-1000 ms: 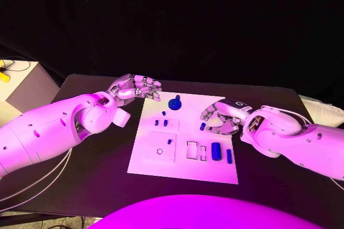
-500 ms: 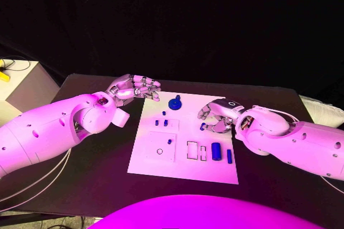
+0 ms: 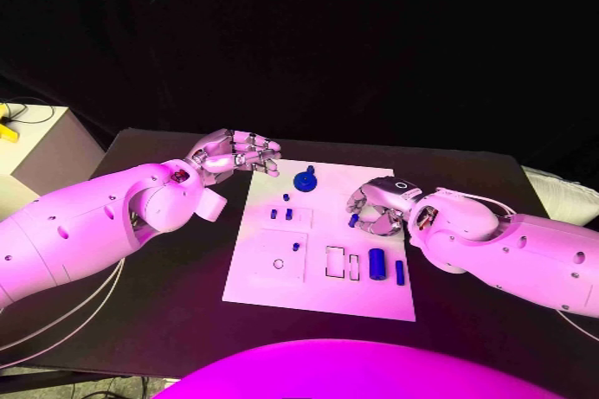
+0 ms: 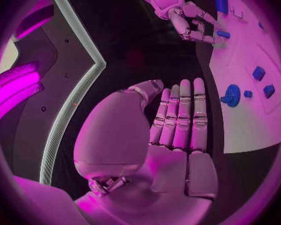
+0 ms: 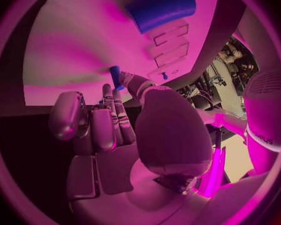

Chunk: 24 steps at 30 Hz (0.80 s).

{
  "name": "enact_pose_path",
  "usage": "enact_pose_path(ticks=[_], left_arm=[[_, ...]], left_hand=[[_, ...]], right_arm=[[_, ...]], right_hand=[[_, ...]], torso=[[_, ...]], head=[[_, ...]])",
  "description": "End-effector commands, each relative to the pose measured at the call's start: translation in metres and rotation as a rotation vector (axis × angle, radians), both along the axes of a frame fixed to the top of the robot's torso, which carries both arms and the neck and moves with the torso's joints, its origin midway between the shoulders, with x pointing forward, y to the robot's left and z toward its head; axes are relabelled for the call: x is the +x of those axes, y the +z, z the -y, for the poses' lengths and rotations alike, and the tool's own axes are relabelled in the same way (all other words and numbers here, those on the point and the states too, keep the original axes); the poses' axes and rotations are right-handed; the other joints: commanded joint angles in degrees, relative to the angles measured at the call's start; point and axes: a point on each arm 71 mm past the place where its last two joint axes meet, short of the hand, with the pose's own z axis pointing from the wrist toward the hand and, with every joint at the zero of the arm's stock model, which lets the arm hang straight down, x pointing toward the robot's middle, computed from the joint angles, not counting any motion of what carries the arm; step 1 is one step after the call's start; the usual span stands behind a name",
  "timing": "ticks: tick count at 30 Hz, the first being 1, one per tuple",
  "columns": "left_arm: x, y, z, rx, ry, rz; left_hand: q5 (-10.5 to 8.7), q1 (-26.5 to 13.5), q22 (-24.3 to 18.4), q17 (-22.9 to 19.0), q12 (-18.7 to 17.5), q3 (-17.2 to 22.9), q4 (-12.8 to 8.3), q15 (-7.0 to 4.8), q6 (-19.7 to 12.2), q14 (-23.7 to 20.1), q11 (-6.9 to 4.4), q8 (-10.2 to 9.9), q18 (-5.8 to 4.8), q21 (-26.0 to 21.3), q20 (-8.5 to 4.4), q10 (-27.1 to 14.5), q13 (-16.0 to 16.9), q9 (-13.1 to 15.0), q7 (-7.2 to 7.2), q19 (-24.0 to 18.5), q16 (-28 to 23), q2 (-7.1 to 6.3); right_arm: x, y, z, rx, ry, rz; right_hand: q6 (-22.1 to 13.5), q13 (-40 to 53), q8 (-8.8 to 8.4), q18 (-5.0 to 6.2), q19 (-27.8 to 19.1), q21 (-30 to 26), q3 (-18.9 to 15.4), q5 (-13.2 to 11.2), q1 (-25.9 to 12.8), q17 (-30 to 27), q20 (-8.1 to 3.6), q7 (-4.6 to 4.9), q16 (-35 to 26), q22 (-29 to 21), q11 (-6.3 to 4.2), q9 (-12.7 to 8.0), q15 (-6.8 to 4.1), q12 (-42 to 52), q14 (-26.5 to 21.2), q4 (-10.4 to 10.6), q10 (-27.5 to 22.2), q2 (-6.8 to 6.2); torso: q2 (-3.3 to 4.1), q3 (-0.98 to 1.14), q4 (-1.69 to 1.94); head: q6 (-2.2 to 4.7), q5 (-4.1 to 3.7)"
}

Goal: Assemble the parts on the task board

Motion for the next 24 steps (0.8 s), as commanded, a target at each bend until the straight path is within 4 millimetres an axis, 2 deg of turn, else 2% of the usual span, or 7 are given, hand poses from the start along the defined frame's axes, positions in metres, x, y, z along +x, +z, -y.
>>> enact_pose_path(ticks=[1, 17, 18, 19, 24], left_arm=[[-0.0006, 0.0008, 0.0014, -0.014, -0.013, 0.000], [-0.0007, 0.0008, 0.0015, -0.014, -0.013, -0.001], [-0.0007, 0.0008, 0.0014, -0.014, -0.013, -0.001], [-0.0007, 0.0008, 0.0014, -0.014, -0.013, -0.001], [-0.0007, 0.0008, 0.0013, -0.014, -0.013, -0.002]], left_hand=[[-0.05, -0.17, 0.00, 0.10, -0.24, -0.19, -0.12, 0.18, 0.02, 0.39, 0.26, -0.17, 0.03, -0.38, 0.04, -0.03, -0.08, -0.05, 0.36, 0.13, -0.19, 0.21], [-0.03, -0.31, -0.02, 0.20, -0.32, -0.21, -0.06, 0.20, 0.05, 0.45, 0.27, -0.21, 0.03, -0.44, 0.07, -0.01, -0.08, -0.09, 0.36, 0.12, -0.37, 0.35], [-0.03, -0.31, -0.02, 0.20, -0.32, -0.21, -0.06, 0.20, 0.05, 0.45, 0.27, -0.21, 0.03, -0.44, 0.07, -0.01, -0.08, -0.09, 0.36, 0.12, -0.37, 0.35], [-0.03, -0.31, -0.02, 0.20, -0.32, -0.21, -0.06, 0.20, 0.05, 0.45, 0.27, -0.21, 0.03, -0.44, 0.07, -0.01, -0.08, -0.09, 0.36, 0.12, -0.37, 0.35], [-0.03, -0.31, -0.02, 0.20, -0.32, -0.21, -0.06, 0.20, 0.05, 0.45, 0.27, -0.21, 0.03, -0.44, 0.07, -0.01, -0.08, -0.09, 0.36, 0.12, -0.37, 0.35]], right_arm=[[-0.0008, -0.0028, -0.0004, -0.039, 0.010, -0.001], [-0.0058, -0.0062, -0.0065, -0.009, 0.024, -0.005], [-0.0059, -0.0062, -0.0067, -0.005, 0.023, -0.004], [-0.0058, -0.0062, -0.0068, -0.002, 0.020, -0.003], [-0.0050, -0.0057, -0.0064, 0.015, -0.002, 0.006]], right_hand=[[0.43, -0.07, 0.46, -0.77, 0.93, 0.19, 0.37, -0.17, 0.23, -0.07, -0.06, 0.00, 0.32, 5.07, -0.14, 0.08, -0.08, 0.32, 1.41, 0.06, 0.58, 0.42], [3.19, 0.13, 1.74, -1.32, 1.77, 3.81, 2.90, -0.40, 0.28, 0.11, -0.51, -0.41, 0.45, 6.43, -0.86, 0.74, -0.65, 0.54, 1.53, 0.64, 4.46, 1.20], [3.30, 0.15, 1.80, -1.35, 1.81, 3.99, 3.04, -0.53, 0.28, 0.14, -0.54, -0.45, 0.47, 6.50, -0.91, 0.78, -0.69, 0.51, 1.55, 0.67, 4.66, 1.28], [3.56, 0.19, 1.92, -1.41, 1.92, 4.40, 3.74, -2.52, 0.48, 0.20, -0.67, -0.55, 0.53, 6.68, -1.06, 0.88, -0.81, 0.30, 1.60, 0.64, 5.19, 1.52], [4.42, 0.40, 2.41, -1.60, 2.17, 5.64, 5.06, -3.00, 0.65, 0.42, -0.87, -0.79, 0.70, 7.18, -1.36, 1.23, -1.04, 0.09, 1.72, 0.71, 6.46, 2.29]], torso=[[0.00, 0.00, -0.03], [0.03, -0.02, 0.01], [0.02, -0.02, 0.00], [0.01, -0.02, 0.01], [-0.03, -0.04, 0.01]], head=[[-0.01, 0.06], [-0.01, 0.02], [-0.01, 0.04], [-0.01, 0.04], [-0.01, -0.02]])
